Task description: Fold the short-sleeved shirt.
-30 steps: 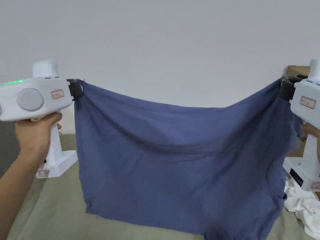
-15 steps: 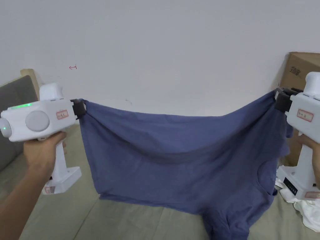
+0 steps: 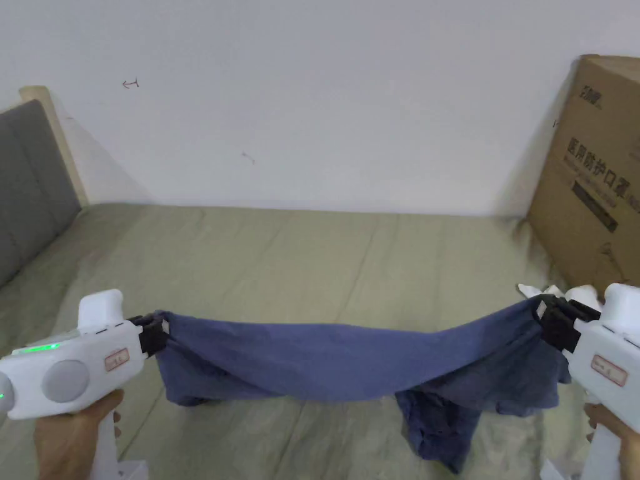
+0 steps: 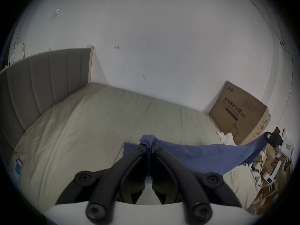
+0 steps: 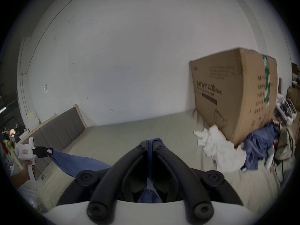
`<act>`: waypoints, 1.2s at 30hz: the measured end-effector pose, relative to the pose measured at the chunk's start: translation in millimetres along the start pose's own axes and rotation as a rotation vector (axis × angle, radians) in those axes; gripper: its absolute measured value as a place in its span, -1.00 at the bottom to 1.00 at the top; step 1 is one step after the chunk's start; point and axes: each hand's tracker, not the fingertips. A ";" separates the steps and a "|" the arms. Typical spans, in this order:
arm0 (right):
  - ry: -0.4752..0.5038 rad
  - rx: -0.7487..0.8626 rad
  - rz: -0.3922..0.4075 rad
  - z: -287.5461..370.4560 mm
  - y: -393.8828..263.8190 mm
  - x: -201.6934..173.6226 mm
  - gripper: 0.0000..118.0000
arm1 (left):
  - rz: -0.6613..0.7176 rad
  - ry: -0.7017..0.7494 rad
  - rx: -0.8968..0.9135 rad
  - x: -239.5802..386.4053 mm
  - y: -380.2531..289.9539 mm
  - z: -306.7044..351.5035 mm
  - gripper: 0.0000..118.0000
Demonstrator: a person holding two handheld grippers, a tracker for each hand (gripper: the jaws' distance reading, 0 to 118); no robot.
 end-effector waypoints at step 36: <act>-0.153 -0.411 -0.175 195.4 -236.1 29.3 -0.90 | 0.103 0.167 -0.261 -61.4 -249.4 144.2 -0.85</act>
